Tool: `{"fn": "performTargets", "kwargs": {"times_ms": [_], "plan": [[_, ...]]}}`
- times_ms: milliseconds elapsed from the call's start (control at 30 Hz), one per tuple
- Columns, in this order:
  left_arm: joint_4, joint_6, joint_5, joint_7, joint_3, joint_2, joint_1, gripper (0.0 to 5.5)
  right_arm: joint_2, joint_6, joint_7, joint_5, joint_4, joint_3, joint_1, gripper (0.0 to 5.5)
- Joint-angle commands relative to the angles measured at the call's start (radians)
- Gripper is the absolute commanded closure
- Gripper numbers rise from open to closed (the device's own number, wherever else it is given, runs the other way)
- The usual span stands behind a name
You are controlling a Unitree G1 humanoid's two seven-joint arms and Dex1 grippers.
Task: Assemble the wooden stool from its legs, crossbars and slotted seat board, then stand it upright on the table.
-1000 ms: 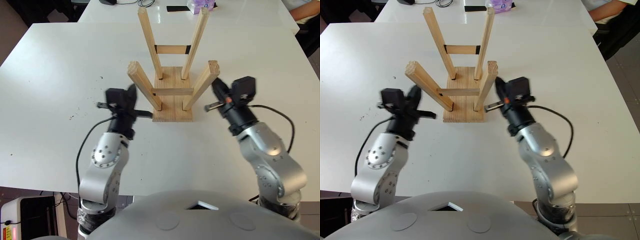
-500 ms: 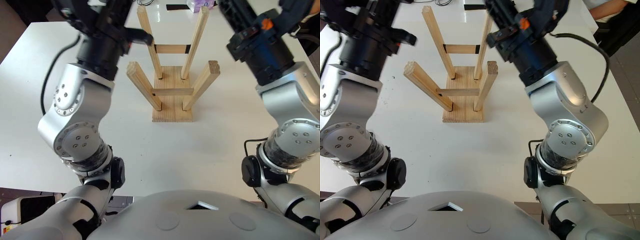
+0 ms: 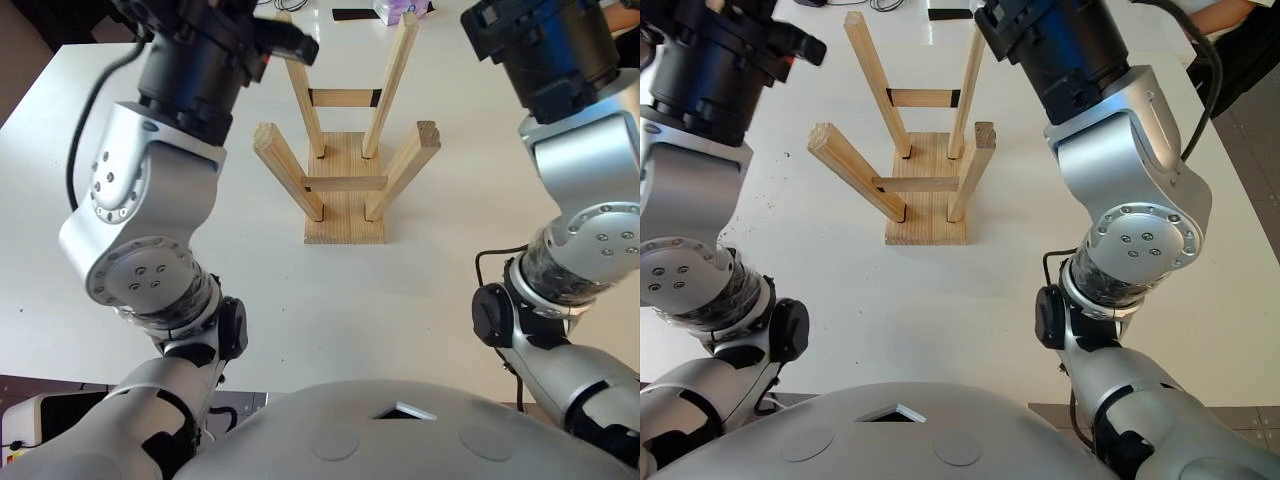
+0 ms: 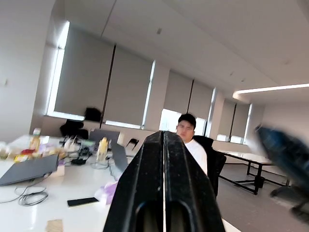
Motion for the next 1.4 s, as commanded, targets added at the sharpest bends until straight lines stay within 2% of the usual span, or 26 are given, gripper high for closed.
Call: {"fn": "performTargets", "kwargs": {"times_ms": [33, 133, 200, 333, 467, 567, 633, 700, 767, 833, 900, 933, 1000, 1100, 1200, 1300, 1400], "plan": [[0.074, 0.025, 0.097, -0.034, -0.138, 0.024, 0.278, 5.47, -0.131, -0.017, 0.12, -0.201, 0.064, 0.211, 0.238, 5.5], [0.13, -0.027, 0.145, -0.061, -0.196, 0.0, 0.389, 5.47, -0.161, -0.085, 0.187, -0.301, 0.124, 0.29, 0.324, 5.5], [0.141, -0.069, 0.14, -0.079, -0.185, -0.02, 0.373, 5.47, -0.146, -0.104, 0.201, -0.296, 0.121, 0.279, 0.31, 5.5], [0.126, -0.148, 0.079, -0.091, -0.105, -0.051, 0.282, 5.47, -0.08, -0.119, 0.173, -0.186, 0.097, 0.171, 0.21, 5.5], [0.107, -0.246, -0.092, -0.017, 0.06, -0.067, 0.114, 5.47, -0.039, -0.134, 0.08, 0.035, 0.09, -0.004, 0.061, 5.5], [0.153, -0.334, -0.353, 0.015, 0.221, 0.001, -0.034, 5.47, -0.136, -0.154, 0.082, 0.114, 0.174, -0.155, -0.04, 5.5], [0.195, -0.335, -0.544, -0.045, 0.302, 0.076, -0.01, 5.47, -0.239, -0.167, 0.159, 0.047, 0.276, -0.204, -0.021, 5.5], [0.291, -0.256, -0.573, -0.161, 0.38, 0.198, 0.123, 5.47, -0.343, -0.219, 0.284, -0.091, 0.398, -0.173, 0.06, 5.5], [0.499, -0.195, -0.428, -0.349, 0.418, 0.351, 0.315, 5.47, -0.444, -0.352, 0.434, -0.307, 0.556, -0.051, 0.182, 5.5], [0.69, -0.223, -0.212, -0.571, 0.349, 0.487, 0.511, 5.47, -0.477, -0.457, 0.547, -0.439, 0.65, 0.046, 0.275, 5.5], [0.767, -0.295, -0.006, -0.805, 0.187, 0.594, 0.71, 5.47, -0.461, -0.517, 0.648, -0.494, 0.696, 0.125, 0.323, 5.5], [0.734, -0.32, 0.062, -0.903, 0.111, 0.631, 0.808, 5.47, -0.449, -0.552, 0.707, -0.522, 0.728, 0.171, 0.324, 5.5], [0.629, -0.327, 0.098, -1.026, 0.034, 0.655, 0.921, 5.47, -0.428, -0.587, 0.788, -0.559, 0.787, 0.236, 0.292, 5.5], [0.521, -0.303, 0.081, -1.076, -0.023, 0.633, 0.88, 5.47, -0.406, -0.593, 0.869, -0.56, 0.837, 0.259, 0.244, 5.5], [0.446, -0.275, 0.06, -1.081, -0.101, 0.563, 0.758, 5.47, -0.371, -0.611, 0.996, -0.585, 0.938, 0.315, 0.165, 5.5], [0.442, -0.292, 0.122, -1.106, -0.215, 0.514, 0.679, 5.47, -0.322, -0.627, 1.119, -0.598, 1.033, 0.356, 0.084, 5.5], [0.473, -0.314, 0.174, -1.09, -0.269, 0.458, 0.59, 5.47, -0.281, -0.635, 1.19, -0.612, 1.124, 0.368, -0.005, 5.5]]}}
